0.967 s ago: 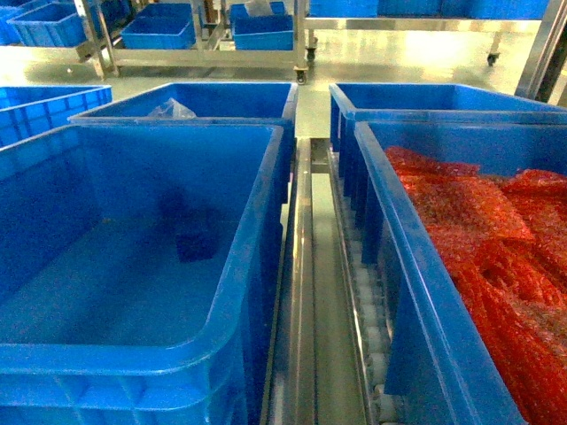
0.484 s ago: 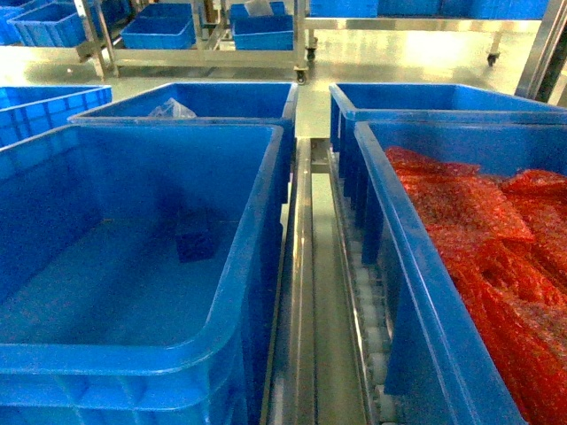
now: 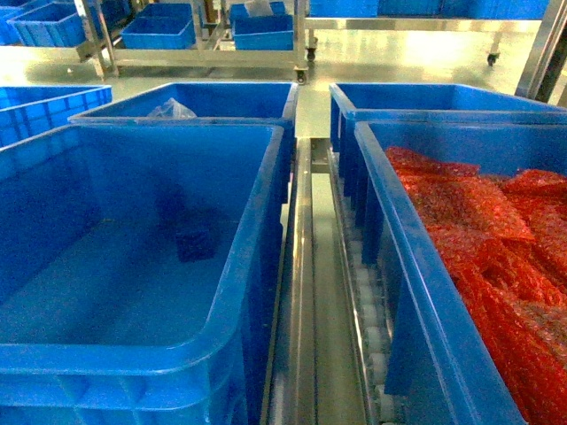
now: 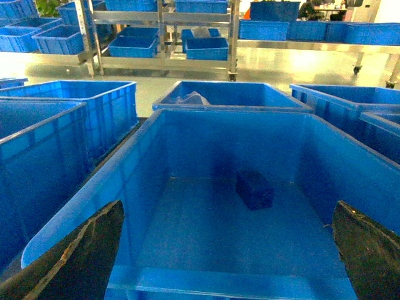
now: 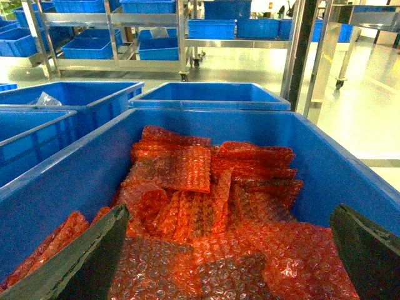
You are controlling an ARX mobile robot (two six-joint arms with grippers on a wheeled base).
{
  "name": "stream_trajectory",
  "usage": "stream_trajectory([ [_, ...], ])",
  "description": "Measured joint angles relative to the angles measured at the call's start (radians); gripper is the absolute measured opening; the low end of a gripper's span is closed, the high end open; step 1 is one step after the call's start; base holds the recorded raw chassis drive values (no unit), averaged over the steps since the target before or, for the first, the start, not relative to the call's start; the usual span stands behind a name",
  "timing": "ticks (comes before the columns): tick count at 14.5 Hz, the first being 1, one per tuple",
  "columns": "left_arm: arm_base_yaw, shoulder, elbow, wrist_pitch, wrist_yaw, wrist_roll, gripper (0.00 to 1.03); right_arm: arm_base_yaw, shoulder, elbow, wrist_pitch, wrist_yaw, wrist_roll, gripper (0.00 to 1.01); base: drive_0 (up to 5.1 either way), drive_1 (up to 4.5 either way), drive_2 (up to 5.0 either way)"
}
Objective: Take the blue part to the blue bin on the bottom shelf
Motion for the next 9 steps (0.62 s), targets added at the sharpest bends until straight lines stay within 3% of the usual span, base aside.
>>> stream_trajectory([
  [9, 0.000, 0.000, 0.000, 0.000, 0.000, 0.000, 0.98, 0.000, 0.000, 0.000, 0.000, 0.000, 0.000, 0.98, 0.0, 0.00, 0.0],
])
